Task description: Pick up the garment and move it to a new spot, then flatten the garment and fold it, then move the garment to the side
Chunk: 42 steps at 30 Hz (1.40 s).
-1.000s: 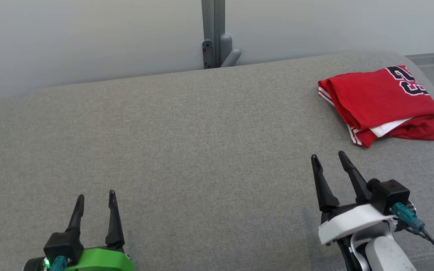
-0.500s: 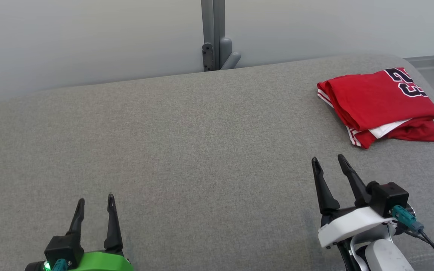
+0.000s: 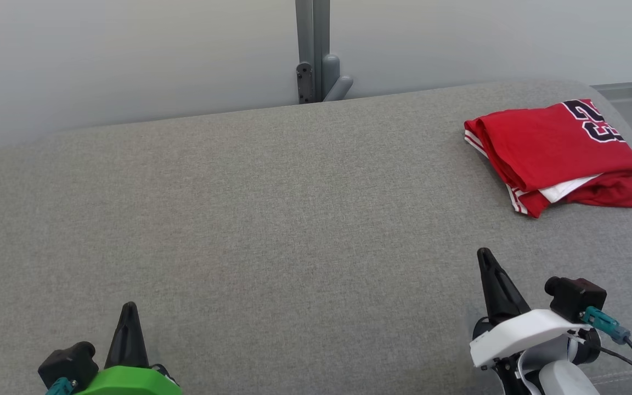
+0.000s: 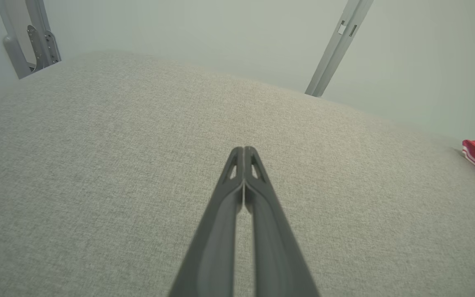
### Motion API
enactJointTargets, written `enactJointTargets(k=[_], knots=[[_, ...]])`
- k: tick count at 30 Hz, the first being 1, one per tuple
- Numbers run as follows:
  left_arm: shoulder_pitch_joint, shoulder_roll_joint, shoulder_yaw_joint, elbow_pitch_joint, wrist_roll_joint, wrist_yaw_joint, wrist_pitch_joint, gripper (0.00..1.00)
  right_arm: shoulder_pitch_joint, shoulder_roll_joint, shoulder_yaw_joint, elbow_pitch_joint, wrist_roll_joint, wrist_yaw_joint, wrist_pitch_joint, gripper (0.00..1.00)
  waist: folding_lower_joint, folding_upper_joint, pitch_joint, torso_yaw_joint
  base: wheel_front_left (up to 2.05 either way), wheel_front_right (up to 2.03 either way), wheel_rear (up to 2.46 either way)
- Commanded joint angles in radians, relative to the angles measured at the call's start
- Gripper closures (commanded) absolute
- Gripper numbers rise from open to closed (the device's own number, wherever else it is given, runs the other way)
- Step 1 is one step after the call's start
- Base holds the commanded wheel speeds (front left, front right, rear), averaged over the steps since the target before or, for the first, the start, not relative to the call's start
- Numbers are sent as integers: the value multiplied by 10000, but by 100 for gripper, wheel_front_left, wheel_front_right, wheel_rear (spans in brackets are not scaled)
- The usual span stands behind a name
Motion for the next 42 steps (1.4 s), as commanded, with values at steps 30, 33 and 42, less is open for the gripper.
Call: enactJointTargets(k=[30,33,42], knots=[[-1155,-57,1089,240,-4581,-626,1388,100,-1010,-75,-446,490,4698,-2,966,100,0,20,-2,141,0,0,0],[-1220,-63,1176,272,-4930,-676,1500,100,-1069,-75,-485,539,5063,-2,1045,100,0,21,-2,155,0,0,0],[-1402,-78,1394,354,-5855,-797,1792,100,-1209,-73,-585,665,5999,-2,1254,100,0,25,-3,193,0,0,0]])
